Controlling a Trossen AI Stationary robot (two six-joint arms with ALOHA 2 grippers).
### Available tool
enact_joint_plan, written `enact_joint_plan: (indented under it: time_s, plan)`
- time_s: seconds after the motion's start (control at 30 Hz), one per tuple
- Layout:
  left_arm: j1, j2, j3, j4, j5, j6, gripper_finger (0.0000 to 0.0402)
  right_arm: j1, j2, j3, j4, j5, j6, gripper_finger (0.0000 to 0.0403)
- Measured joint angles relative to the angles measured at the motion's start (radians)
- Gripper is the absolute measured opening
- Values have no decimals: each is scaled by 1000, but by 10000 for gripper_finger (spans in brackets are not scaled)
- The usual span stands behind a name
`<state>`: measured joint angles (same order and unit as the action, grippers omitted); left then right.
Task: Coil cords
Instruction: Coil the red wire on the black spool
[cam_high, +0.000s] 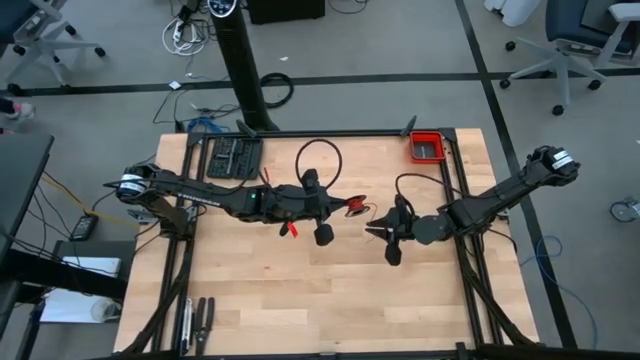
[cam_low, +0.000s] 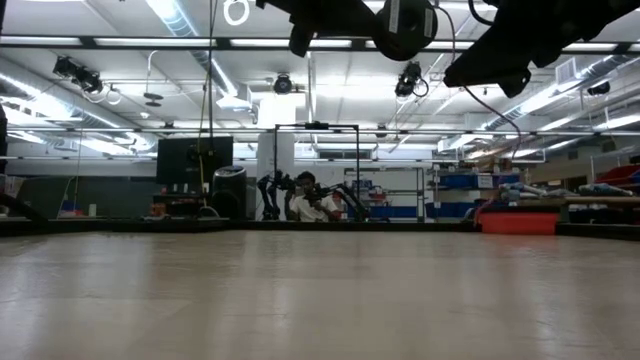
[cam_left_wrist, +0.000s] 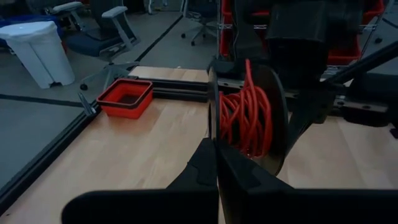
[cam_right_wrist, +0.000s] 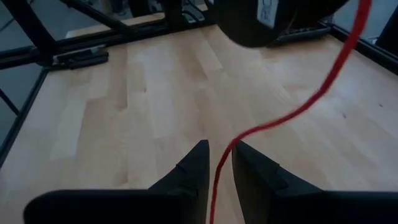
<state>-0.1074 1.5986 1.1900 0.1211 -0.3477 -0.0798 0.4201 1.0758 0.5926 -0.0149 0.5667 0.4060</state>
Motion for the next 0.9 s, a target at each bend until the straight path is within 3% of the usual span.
enact_joint_plan:
  time_s: [0.13,0.27,0.47,0.67,0.9]
  plan:
    - [0,0,0,2,0,-2,0,-3,6,0,8,6,-9,57]
    - [-3,0,0,2,0,-2,0,-3,6,0,8,18,-52,9]
    - [-6,11,0,82,0,-22,0,-26,43,0,18,84,-62,3]
    - [-7,59,-1,204,-3,-53,0,-81,133,0,94,9,-51,2]
    - [-8,150,-2,335,-105,-62,0,-66,195,8,191,9,-110,1]
